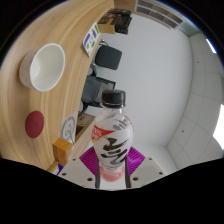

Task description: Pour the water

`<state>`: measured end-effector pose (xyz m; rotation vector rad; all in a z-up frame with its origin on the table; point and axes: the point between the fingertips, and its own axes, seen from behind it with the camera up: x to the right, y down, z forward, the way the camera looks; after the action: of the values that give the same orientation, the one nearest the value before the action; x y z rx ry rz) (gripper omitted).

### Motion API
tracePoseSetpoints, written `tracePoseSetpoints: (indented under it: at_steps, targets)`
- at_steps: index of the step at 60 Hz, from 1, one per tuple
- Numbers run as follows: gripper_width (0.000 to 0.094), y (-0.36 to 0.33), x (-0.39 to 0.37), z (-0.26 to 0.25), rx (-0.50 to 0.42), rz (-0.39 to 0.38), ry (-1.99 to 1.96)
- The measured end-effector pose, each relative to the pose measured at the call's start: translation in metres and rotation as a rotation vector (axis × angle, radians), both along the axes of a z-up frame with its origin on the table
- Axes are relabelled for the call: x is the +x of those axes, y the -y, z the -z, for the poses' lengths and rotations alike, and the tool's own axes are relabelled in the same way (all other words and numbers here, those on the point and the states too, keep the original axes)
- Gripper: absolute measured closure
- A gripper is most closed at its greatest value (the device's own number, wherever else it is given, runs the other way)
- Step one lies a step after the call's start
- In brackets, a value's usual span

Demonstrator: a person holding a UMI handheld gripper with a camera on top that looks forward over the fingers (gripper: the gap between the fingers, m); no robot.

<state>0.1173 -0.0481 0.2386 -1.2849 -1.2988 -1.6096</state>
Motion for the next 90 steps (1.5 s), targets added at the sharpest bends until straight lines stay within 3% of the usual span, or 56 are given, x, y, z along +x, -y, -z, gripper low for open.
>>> tracePoseSetpoints:
  at_steps: [11,22,30,52,63,75,90]
  targets:
    - [0.0599,-0.019,-0.042,0.050,-0.111,-0.139,0.437]
    - [0.0599,-0.018,-0.038,0.067,-0.170,-0.116,0.387]
    - [0.0600,-0.011,-0.039,0.048,-0.142,-0.122,0.119]
    - [0.0598,0.007,-0.034,0.002,-0.123,-0.145,-1.209]
    - [0.0598,-0.001,-0.014,0.054,-0.211,-0.086,-1.631]
    - [0.0599,-0.008,-0.008,0.120,-0.309,-0.043,-1.735]
    - [0.0594,-0.017,-0.010,0.175,-0.362,-0.009,-1.815]
